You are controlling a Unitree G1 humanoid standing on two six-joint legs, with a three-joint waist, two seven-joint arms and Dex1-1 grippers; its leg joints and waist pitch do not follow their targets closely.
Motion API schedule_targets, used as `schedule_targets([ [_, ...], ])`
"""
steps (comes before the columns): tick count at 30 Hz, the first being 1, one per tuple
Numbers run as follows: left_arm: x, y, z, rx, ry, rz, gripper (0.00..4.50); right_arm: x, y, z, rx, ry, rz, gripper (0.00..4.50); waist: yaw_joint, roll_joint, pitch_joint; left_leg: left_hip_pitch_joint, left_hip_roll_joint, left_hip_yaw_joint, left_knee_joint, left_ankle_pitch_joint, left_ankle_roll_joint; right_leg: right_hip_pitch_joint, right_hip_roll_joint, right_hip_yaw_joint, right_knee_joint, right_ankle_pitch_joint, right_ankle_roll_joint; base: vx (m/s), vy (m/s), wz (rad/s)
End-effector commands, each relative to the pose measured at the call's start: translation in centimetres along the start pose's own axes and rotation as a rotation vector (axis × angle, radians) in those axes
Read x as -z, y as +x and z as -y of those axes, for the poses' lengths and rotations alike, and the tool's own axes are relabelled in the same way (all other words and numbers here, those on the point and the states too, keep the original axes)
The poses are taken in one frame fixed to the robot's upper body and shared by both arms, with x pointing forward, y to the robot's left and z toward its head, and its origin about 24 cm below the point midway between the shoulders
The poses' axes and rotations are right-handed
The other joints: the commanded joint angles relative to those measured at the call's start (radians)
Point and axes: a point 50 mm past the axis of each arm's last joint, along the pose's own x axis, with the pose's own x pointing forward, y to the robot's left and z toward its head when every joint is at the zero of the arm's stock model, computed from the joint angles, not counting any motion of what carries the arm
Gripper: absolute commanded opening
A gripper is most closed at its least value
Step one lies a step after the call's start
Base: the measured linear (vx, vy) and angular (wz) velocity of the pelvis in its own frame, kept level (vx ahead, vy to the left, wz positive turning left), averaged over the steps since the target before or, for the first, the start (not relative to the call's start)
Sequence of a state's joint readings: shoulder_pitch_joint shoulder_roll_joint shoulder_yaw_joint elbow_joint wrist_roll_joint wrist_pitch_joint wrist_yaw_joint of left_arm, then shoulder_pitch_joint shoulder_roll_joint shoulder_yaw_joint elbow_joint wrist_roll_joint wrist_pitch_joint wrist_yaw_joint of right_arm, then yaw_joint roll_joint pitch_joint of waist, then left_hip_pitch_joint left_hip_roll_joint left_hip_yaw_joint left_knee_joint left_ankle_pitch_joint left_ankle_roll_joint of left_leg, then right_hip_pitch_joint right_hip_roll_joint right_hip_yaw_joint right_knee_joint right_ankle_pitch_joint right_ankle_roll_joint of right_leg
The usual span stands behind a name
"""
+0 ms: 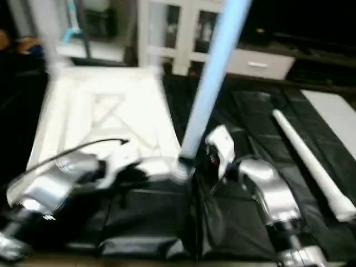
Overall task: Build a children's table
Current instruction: Rotate leg to tighten
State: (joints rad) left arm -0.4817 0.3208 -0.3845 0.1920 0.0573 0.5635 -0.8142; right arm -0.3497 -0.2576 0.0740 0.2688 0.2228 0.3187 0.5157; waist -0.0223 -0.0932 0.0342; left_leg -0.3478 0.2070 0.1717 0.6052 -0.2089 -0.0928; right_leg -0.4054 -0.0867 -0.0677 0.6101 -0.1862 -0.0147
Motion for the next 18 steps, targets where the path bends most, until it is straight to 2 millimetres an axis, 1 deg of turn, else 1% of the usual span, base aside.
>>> schedule_targets([
  [1,0.7,-1.3,-2.1,-0.156,-0.043,-0.038,0.0,3.6,-2.3,3.6,0.374,0.009,-0.176,1.89,0.005,0.011,-0.046,-0.007,0.013,-0.014,-0.084,-0.29,-0.04,0.038,-0.045,0.032,-0.096,-0.469,-0.073,0.0,0.0,0.0],
  [2,0.6,-1.1,-1.9,-0.149,-0.038,-0.033,0.0,3.6,-1.8,2.7,0.394,0.009,-0.142,1.88,0.006,0.013,-0.044,-0.001,0.013,-0.011,-0.083,-0.308,-0.03,0.024,-0.043,0.034,-0.104,-0.478,-0.055,0.0,0.0,0.0],
  [3,0.5,-0.9,-1.8,-0.14,-0.035,-0.03,0.0,3.5,-1.5,2.0,0.385,0.008,-0.117,1.88,0.006,0.013,-0.043,0.002,0.013,-0.012,-0.083,-0.327,-0.024,0.024,-0.04,0.033,-0.105,-0.483,-0.051,0.0,0.0,0.0],
  [4,0.5,-0.9,-1.6,-0.125,-0.03,-0.03,0.0,3.1,-0.9,1.0,0.343,0.016,-0.084,1.88,0.006,0.013,-0.043,0.001,0.014,-0.012,-0.084,-0.333,-0.021,0.023,-0.04,0.033,-0.105,-0.481,-0.051,0.0,0.0,0.0],
  [5,0.5,-0.9,-1.6,-0.125,-0.03,-0.03,0.0,3.1,-0.9,1.0,0.343,0.016,-0.084,1.88,0.006,0.015,-0.043,0.001,0.015,-0.012,-0.085,-0.335,-0.02,0.023,-0.04,0.034,-0.105,-0.475,-0.051,0.0,0.0,0.0],
  [6,0.5,-0.9,-1.5,-0.111,-0.026,-0.03,0.0,2.7,-0.6,0.4,0.312,0.037,-0.043,1.88,0.004,0.015,-0.043,-0.003,0.016,-0.014,-0.087,-0.337,-0.019,0.027,-0.038,0.033,-0.101,-0.455,-0.055,0.0,0.0,0.0],
  [7,0.5,-1.0,-1.5,-0.097,-0.013,-0.035,0.0,2.1,-0.1,-0.2,0.236,0.064,0.005,1.88,0.004,0.02,-0.043,-0.003,0.017,-0.013,-0.088,-0.34,-0.018,0.024,-0.039,0.036,-0.1,-0.434,-0.063,0.0,0.0,0.0],
  [8,0.6,-1.1,-1.5,-0.088,-0.005,-0.04,0.0,1.6,0.2,-0.7,0.184,0.081,0.039,1.88,0.003,0.019,-0.042,-0.003,0.017,-0.014,-0.088,-0.347,-0.018,0.023,-0.039,0.036,-0.1,-0.432,-0.068,0.0,0.0,0.0],
  [9,0.6,-1.1,-1.5,-0.088,-0.005,-0.04,0.0,1.6,0.2,-0.7,0.184,0.081,0.039,1.88,0.0,0.019,-0.043,-0.009,0.018,-0.016,-0.091,-0.35,-0.017,0.03,-0.04,0.035,-0.096,-0.42,-0.074,0.0,0.0,0.0],
  [10,0.8,-1.3,-1.2,-0.027,0.044,-0.056,0.0,-0.2,-0.3,-1.5,-0.019,0.093,0.166,1.88,0.003,0.02,-0.046,-0.008,0.02,-0.016,-0.089,-0.337,-0.006,0.034,-0.043,0.038,-0.093,-0.38,-0.086,0.0,0.0,0.0],
  [11,0.9,-1.4,-1.2,-0.021,0.046,-0.062,0.0,-0.3,-0.5,-1.5,-0.034,0.083,0.169,2.23,0.003,0.02,-0.046,-0.008,0.02,-0.016,-0.089,-0.337,-0.006,0.034,-0.043,0.038,-0.093,-0.38,-0.086,0.0,0.0,0.0],
  [12,1.1,-1.5,-1.0,0.01,0.062,-0.077,0.0,-0.4,-0.9,-1.3,-0.075,0.054,0.16,2.44,0.006,0.021,-0.046,-0.008,0.022,-0.011,-0.088,-0.308,0.005,0.033,-0.04,0.041,-0.089,-0.325,-0.106,0.0,0.0,0.0],
  [13,1.2,-1.7,-0.6,0.065,0.104,-0.068,0.0,-0.2,-1.4,-0.9,-0.108,0.023,0.132,2.44,0.009,0.021,-0.045,-0.005,0.022,-0.006,-0.086,-0.284,0.015,0.032,-0.038,0.043,-0.085,-0.281,-0.13,0.0,0.0,0.0],
  [14,1.1,-1.8,-0.4,0.094,0.124,-0.057,0.0,-0.2,-1.6,-0.7,-0.114,0.014,0.124,2.6,0.012,0.021,-0.046,-0.005,0.022,-0.006,-0.085,-0.272,0.019,0.033,-0.039,0.044,-0.084,-0.263,-0.141,0.0,0.0,0.0],
  [15,1.0,-2.2,0.5,0.204,0.195,-0.024,0.0,-0.3,-2.2,-0.2,-0.135,-0.018,0.103,2.66,0.016,0.022,-0.049,-0.009,0.022,-0.006,-0.084,-0.221,0.034,0.042,-0.041,0.044,-0.075,-0.204,-0.165,0.0,0.0,0.0],
  [16,1.1,-2.7,1.2,0.294,0.241,-0.002,0.0,-0.4,-2.6,0.0,-0.183,-0.038,0.09,2.75,0.015,0.022,-0.049,-0.011,0.022,-0.004,-0.083,-0.205,0.037,0.044,-0.04,0.045,-0.07,-0.184,-0.171,0.0,0.0,0.0],
  [17,1.1,-2.7,1.2,0.294,0.241,-0.002,0.0,-0.4,-2.6,0.0,-0.183,-0.038,0.09,2.84,0.017,0.025,-0.05,-0.012,0.025,-0.005,-0.083,-0.173,0.043,0.047,-0.04,0.044,-0.063,-0.144,-0.183,0.0,0.0,0.0],
  [18,1.5,-3.3,1.7,0.371,0.258,-0.017,0.0,-0.6,-3.3,0.0,-0.263,-0.053,0.067,2.92,0.018,0.026,-0.051,-0.009,0.025,-0.003,-0.081,-0.161,0.047,0.046,-0.039,0.045,-0.06,-0.121,-0.192,0.065,0.002,0.02],
])
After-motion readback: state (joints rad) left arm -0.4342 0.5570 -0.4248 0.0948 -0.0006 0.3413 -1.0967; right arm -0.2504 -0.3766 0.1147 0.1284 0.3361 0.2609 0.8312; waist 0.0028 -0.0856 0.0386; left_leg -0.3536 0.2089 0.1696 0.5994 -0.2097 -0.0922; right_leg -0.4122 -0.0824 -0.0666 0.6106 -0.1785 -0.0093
